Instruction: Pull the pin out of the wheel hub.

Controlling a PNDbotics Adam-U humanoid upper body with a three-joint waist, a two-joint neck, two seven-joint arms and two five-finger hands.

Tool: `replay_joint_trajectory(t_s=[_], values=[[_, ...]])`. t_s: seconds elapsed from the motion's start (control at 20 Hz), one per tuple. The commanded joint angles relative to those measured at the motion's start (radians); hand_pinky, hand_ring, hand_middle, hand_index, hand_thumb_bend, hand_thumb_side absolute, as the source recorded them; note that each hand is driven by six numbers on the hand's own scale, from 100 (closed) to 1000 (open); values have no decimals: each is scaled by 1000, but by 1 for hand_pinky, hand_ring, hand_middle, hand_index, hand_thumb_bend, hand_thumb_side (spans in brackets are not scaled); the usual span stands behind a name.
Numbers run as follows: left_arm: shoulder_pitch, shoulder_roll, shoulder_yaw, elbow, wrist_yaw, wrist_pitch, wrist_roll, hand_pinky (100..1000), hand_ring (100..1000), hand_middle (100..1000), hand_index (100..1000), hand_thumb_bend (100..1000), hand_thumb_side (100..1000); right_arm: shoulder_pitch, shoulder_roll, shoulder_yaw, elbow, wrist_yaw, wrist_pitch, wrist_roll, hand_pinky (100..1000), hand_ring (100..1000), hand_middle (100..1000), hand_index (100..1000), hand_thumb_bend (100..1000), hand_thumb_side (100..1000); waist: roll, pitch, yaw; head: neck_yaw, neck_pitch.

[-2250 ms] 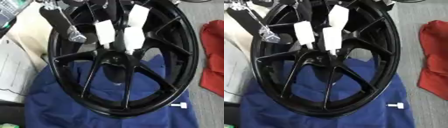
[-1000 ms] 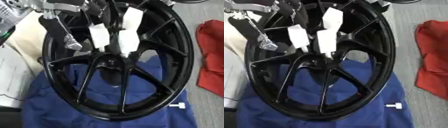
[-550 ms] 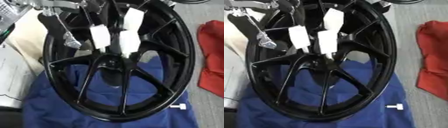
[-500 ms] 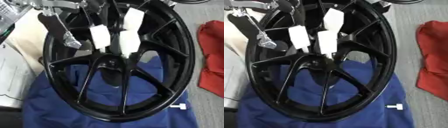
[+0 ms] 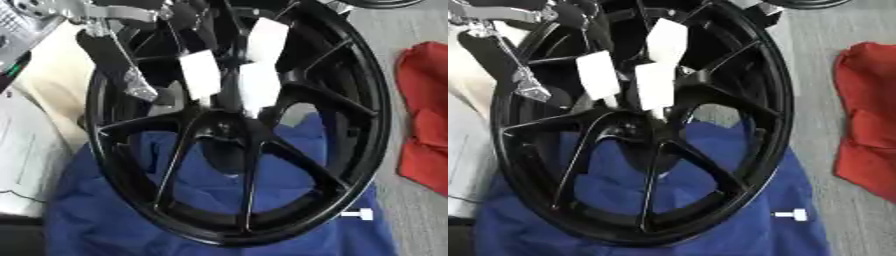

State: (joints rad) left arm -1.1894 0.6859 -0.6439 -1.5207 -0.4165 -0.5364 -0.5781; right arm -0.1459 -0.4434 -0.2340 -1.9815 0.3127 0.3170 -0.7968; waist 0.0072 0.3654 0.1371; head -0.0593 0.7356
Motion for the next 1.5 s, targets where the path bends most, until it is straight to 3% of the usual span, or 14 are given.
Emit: replay_joint_trajectory(t_s=[0.05,0.2,0.35,0.55,0.8,1.05,1.5], values=[[-13,9,8,8,-31,-337,-329,832,807,728,846,543,421,-7,-12,-9,-18,-6,104,-110,746,703,760,785,100,470,-1,-15,-1,2,-14],[-13,5,7,15,-34,-340,-329,829,799,700,831,522,413,-9,-12,-8,-18,-7,103,-110,747,703,760,785,100,470,-3,-14,-1,3,-14],[-13,0,10,16,-1,-339,-329,826,783,677,822,431,380,-9,-12,-8,-18,-7,103,-110,747,702,760,785,100,470,-4,-14,0,4,-14],[-18,-2,2,9,51,-330,-329,836,797,723,835,394,369,-10,-13,-7,-18,-7,104,-110,747,702,760,785,100,470,-3,-14,2,4,-14],[-19,-1,-15,6,77,-330,-329,838,793,705,808,372,367,-12,-13,-10,-18,-8,109,-110,746,699,757,783,100,470,0,-15,2,5,-16],[-18,-5,-20,15,69,-331,-329,814,725,550,688,306,350,-14,-15,-16,-18,-9,114,-110,746,698,757,783,100,470,1,-16,0,7,-20],[-22,-8,0,1,120,-296,-329,759,584,434,567,228,311,-15,-13,-21,-18,-13,115,-110,745,697,756,782,100,470,2,-18,-3,8,-21]])
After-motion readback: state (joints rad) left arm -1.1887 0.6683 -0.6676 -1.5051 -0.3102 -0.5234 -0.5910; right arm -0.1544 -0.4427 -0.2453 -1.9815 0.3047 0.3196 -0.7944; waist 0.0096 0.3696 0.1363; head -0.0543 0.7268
